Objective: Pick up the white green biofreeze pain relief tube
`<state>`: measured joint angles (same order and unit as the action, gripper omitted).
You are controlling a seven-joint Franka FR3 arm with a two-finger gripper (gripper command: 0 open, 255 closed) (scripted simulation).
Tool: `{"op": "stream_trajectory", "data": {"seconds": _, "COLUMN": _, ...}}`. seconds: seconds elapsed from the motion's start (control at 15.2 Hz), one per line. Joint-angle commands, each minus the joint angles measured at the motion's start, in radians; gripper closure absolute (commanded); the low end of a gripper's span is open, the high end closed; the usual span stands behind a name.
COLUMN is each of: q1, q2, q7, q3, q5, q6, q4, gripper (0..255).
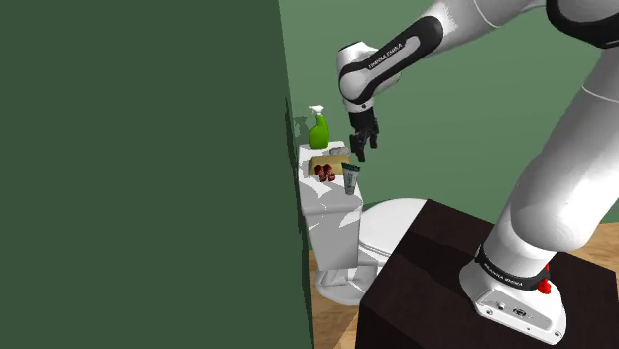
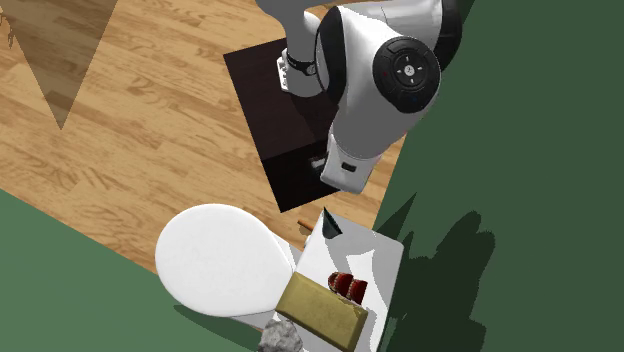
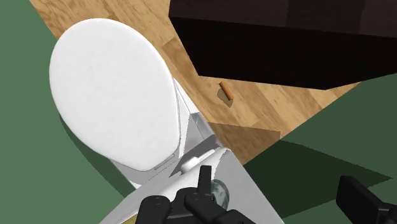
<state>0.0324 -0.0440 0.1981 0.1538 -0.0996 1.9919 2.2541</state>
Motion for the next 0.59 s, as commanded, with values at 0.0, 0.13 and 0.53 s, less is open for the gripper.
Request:
{"op": "stream_trajectory", "data": {"seconds": 0.0, "q1": 0.006, "q2": 0.067, "q7": 0.010, "q3": 0.008, "q5": 0.009, "q6": 0.028, "q4": -0.032, "gripper": 0}}
{"op": "stream_trajectory", "data": {"seconds": 0.13, "q1": 0.014, "q2": 0.149, "q7": 0.023, "q3": 0.014, "q5": 0.022, "q6": 0.053, "q4": -0.081, "gripper": 0}}
{"op": "stream_trajectory", "data": {"seconds": 0.53, "q1": 0.036, "q2": 0.336, "q7": 0.050, "q3": 0.018, "q5": 0.055, "q6": 0.100, "q4": -0.203, "gripper": 0}}
